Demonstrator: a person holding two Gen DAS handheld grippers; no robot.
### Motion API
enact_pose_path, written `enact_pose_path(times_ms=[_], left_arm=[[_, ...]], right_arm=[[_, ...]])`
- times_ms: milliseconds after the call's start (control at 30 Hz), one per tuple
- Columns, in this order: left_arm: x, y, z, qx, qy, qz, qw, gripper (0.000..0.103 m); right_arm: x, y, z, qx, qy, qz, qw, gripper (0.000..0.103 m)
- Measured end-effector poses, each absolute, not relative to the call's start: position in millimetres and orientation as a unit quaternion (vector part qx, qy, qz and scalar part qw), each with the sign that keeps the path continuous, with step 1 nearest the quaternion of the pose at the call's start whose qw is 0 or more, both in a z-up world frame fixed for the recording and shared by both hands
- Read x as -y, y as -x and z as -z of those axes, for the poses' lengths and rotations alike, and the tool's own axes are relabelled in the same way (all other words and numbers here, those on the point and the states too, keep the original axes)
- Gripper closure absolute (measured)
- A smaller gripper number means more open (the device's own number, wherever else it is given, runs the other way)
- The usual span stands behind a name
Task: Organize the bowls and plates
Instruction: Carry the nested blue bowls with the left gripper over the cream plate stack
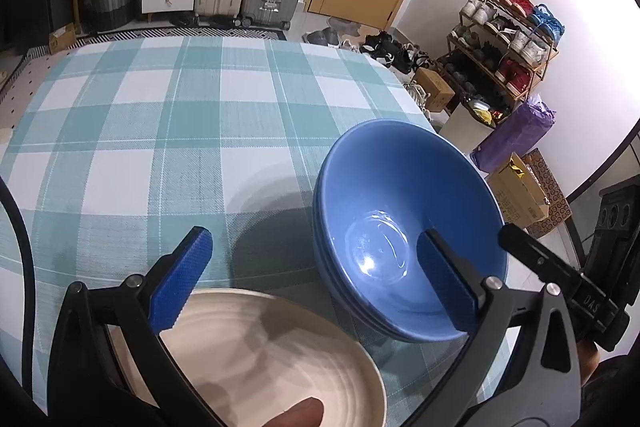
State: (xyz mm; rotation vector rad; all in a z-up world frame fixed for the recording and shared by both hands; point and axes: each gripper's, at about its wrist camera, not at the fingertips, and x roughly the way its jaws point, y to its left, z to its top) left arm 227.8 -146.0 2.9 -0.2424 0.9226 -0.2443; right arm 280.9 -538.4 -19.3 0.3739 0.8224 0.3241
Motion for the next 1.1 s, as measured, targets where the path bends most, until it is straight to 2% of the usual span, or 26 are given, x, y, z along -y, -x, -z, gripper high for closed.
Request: enact_pose_path(times_ms=[167,233,300,433,567,1100], left_arm=[[151,-237,8,-0.452,0.119,0.115,0.876,0.001],[152,-240,12,-0.454,0.121,0.117,0.875,0.006],[152,-243,15,-0.458,0.123,0.122,0.872,0.028],[152,-245,19,-0.462,0.133,0.137,0.866,0.055],[154,-244,18,-0.458,0.128,0.146,0.868,0.079],[166,-226,-5,-0.435,0.100,0.155,0.882,0.081]], right_arm=[[529,-288,24,-0.401,-0.175,-0.167,0.884,0.029],[527,-291,26,-0.405,-0.176,-0.168,0.882,0.033],[526,-292,28,-0.407,-0.177,-0.168,0.880,0.038],[524,-295,31,-0.412,-0.180,-0.165,0.878,0.056],[525,-294,31,-0.411,-0.176,-0.157,0.881,0.065],[526,-283,12,-0.394,-0.159,-0.142,0.894,0.067]])
